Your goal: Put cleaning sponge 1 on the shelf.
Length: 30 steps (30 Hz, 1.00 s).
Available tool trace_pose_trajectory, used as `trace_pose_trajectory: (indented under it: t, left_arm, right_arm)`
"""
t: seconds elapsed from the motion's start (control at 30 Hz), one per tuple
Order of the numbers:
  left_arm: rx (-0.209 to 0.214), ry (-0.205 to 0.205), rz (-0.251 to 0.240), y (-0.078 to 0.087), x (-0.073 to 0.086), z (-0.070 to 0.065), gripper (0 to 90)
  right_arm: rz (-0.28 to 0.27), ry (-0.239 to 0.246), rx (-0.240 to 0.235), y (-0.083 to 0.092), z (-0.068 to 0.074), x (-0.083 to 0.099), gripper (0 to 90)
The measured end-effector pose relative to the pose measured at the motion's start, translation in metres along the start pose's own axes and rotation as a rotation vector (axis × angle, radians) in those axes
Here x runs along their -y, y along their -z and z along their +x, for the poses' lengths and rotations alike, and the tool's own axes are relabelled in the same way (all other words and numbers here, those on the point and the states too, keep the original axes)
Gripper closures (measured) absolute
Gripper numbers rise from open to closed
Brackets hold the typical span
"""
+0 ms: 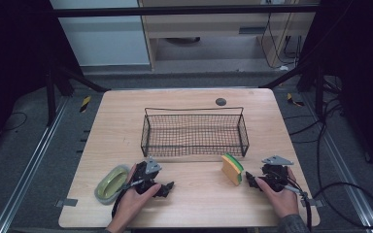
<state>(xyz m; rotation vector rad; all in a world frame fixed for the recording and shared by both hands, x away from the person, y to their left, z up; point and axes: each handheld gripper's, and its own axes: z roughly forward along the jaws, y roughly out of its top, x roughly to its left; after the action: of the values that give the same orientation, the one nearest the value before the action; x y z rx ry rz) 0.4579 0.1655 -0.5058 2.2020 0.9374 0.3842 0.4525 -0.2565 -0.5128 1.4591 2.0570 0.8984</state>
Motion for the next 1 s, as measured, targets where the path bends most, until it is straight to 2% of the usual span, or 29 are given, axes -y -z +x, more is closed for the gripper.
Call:
trace_pose_trajectory:
  t: [0.07,0.17,0.2,0.23,0.27,0.3,0.33,0.43,0.57,0.67,0.73,0.77,0.83,0.9,1.0]
  left_arm:
    - [0.012,0.008,-0.012,0.003,-0.001,0.0,4.3]
    - [0.028,-0.001,-0.028,0.012,-0.005,-0.001,5.6]
    - [0.029,-0.016,-0.043,0.022,-0.008,0.0,5.7]
    - [0.029,-0.016,-0.043,0.022,-0.008,0.0,5.8]
    - [0.018,-0.012,-0.068,0.033,-0.009,0.003,5.9]
    - [0.018,-0.012,-0.068,0.033,-0.009,0.003,5.9]
    - [-0.003,-0.014,-0.082,0.043,-0.009,0.006,6.1]
    - [-0.012,-0.024,-0.057,0.052,-0.011,0.009,8.7]
    - [-0.084,-0.049,-0.028,0.075,-0.022,0.024,9.7]
    - [-0.104,-0.055,-0.013,0.088,-0.027,0.032,9.6]
    - [-0.12,-0.04,0.02,0.104,-0.028,0.043,8.6]
    - [-0.12,-0.04,0.02,0.104,-0.028,0.043,8.4]
    - [-0.128,-0.018,0.064,0.113,-0.025,0.052,8.4]
    - [-0.153,-0.021,0.106,0.12,-0.022,0.059,8.5]
    - [-0.152,0.017,0.132,0.128,-0.019,0.068,5.9]
  right_arm:
    - [0.0,-0.001,0.0,0.0,0.0,0.0,4.9]
    - [0.001,-0.001,0.0,0.0,0.0,0.0,4.9]
    - [0.0,-0.001,-0.001,0.0,0.0,0.0,4.9]
    - [0.0,-0.001,0.0,0.0,0.0,0.0,4.8]
    - [0.0,0.001,0.0,0.0,0.0,0.0,4.7]
    - [0.0,0.001,0.0,0.0,0.0,0.0,4.7]
    - [0.003,-0.004,0.001,0.0,0.0,0.0,4.4]
    - [0.004,-0.001,0.004,-0.001,0.0,-0.001,4.2]
    - [0.005,0.001,0.004,-0.001,0.0,-0.001,4.2]
    - [0.004,0.0,0.004,-0.001,0.0,-0.001,4.2]
    - [0.004,0.001,0.003,-0.001,0.0,-0.001,4.2]
    - [0.004,0.0,0.003,-0.001,0.0,-0.001,4.2]
    - [0.002,0.006,0.008,-0.001,0.0,-0.001,4.2]
    - [0.003,0.002,0.006,-0.001,0.0,-0.001,4.2]
    - [0.003,0.003,0.006,-0.001,0.0,-0.001,4.2]
